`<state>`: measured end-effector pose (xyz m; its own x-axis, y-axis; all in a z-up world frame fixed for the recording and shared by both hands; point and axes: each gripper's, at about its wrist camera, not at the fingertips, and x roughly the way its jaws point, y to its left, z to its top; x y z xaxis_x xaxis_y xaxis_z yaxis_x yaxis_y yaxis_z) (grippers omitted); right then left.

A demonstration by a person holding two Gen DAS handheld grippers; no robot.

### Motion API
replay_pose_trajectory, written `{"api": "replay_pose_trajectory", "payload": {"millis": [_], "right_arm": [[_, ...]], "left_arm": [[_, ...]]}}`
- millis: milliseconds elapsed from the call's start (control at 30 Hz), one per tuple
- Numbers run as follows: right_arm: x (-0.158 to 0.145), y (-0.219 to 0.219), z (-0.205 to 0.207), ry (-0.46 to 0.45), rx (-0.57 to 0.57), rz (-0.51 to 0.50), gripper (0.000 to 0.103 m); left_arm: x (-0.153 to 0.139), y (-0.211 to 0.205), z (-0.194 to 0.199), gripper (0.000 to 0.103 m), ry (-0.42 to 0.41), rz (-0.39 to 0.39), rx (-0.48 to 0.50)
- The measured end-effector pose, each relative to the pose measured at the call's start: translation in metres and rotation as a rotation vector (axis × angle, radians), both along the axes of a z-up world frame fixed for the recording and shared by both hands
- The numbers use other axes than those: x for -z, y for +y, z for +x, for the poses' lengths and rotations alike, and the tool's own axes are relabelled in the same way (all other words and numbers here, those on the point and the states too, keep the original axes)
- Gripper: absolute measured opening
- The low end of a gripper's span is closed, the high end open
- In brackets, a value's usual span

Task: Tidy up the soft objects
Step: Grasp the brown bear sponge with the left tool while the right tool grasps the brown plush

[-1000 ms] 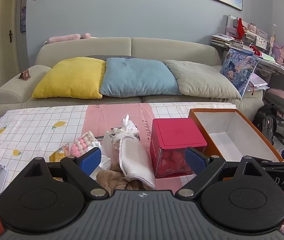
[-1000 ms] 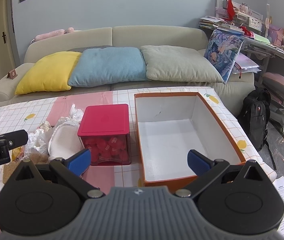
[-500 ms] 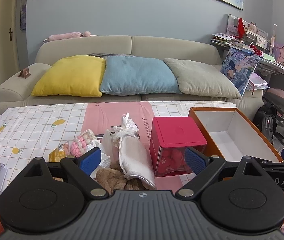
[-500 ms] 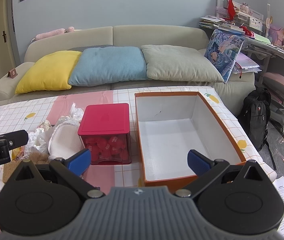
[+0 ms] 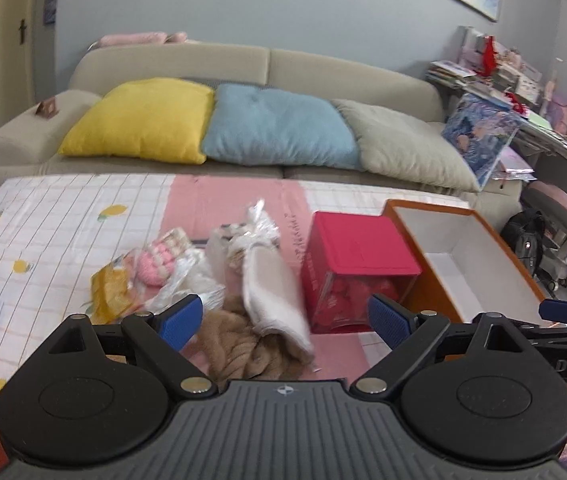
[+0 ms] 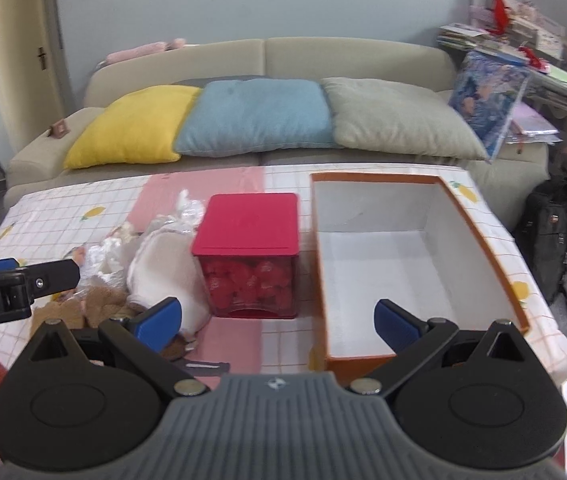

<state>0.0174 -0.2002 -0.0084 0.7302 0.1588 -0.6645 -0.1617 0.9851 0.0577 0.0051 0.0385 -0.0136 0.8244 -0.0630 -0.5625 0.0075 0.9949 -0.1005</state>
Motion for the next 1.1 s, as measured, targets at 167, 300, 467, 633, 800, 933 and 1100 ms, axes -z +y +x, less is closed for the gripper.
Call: {"api": "replay_pose_trajectory", "payload": {"millis": [167, 300, 467, 633, 800, 933, 1100], "right_arm": [[0.014, 0.012, 0.018, 0.071, -0.098, 0.013, 0.092], [0.033, 0.03, 0.034, 0.143, -0.174, 0.006, 0.076], [0.056, 0.057, 0.054, 0.271, -0.254, 0.071, 0.071], [0.075, 0.097, 0.067, 0.337, -0.328, 0.092, 0.07], [0.089, 0.123, 0.084, 0.403, -0.352, 0.141, 0.063], [0.102, 0.141, 0.096, 0.453, -0.346, 0.15, 0.061], [0.114, 0.157, 0.104, 0.475, -0.329, 0.13, 0.073]], "left_arm": [[0.016, 0.02, 0.01, 0.084, 0.06, -0.053, 0.021], [0.035, 0.026, 0.022, 0.069, 0.152, -0.056, 0.065], [0.061, 0.046, 0.032, 0.059, 0.312, -0.037, 0.025], [0.072, 0.057, 0.044, 0.062, 0.415, 0.168, 0.076], [0.086, 0.052, 0.057, 0.073, 0.454, 0.341, 0.266], [0.102, 0.049, 0.06, 0.08, 0.457, 0.496, 0.345], [0.117, 0.047, 0.06, 0.085, 0.463, 0.543, 0.387]]}}
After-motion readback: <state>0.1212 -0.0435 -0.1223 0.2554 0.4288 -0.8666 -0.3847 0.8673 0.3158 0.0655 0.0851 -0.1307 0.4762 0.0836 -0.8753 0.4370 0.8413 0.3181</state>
